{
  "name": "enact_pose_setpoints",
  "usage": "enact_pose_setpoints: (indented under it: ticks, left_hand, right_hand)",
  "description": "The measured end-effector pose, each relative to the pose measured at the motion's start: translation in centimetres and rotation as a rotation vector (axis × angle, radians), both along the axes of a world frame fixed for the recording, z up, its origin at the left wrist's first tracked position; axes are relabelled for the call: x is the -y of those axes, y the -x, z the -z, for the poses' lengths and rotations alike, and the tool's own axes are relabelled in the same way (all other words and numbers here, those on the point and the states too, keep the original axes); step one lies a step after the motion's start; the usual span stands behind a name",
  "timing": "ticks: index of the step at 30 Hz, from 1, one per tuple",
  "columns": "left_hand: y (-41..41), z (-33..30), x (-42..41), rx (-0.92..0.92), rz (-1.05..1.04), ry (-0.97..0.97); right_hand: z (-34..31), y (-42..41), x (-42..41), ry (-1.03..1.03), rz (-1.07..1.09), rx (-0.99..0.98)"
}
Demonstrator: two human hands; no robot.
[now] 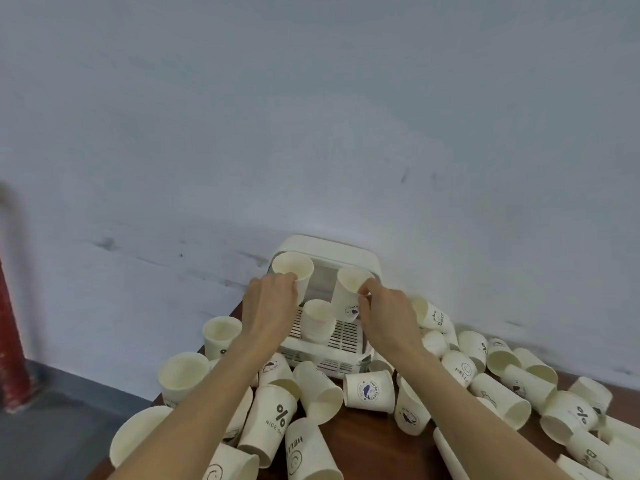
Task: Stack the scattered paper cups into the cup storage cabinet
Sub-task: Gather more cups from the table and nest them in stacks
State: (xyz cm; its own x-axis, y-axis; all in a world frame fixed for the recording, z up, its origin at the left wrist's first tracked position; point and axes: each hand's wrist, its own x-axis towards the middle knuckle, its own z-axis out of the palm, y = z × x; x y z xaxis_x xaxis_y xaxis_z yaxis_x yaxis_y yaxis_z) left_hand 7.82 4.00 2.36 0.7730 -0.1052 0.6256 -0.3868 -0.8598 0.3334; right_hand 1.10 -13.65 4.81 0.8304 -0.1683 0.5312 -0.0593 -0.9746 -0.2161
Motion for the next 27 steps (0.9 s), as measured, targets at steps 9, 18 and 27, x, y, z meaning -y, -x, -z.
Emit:
enact_pose_setpoints:
  ticks: [9, 18, 27]
  left_hand:
    - [-2.0, 1.8, -1.5, -0.052, -0.021, -0.012]
    - [-2.9, 3.6, -1.8, -0.192, -0.005, -0.104]
    - [-3.5, 2.8, -1.0, -0.219, -0.016, -0.372]
  right_hand:
    - [2.1, -4.0, -2.5, 0.109, -0.016, -0.117]
    - [4.8, -6.1, -2.2, 0.164, -0.032, -0.242]
    - [6.6, -6.3, -2.8, 0.125, -0.012, -0.252]
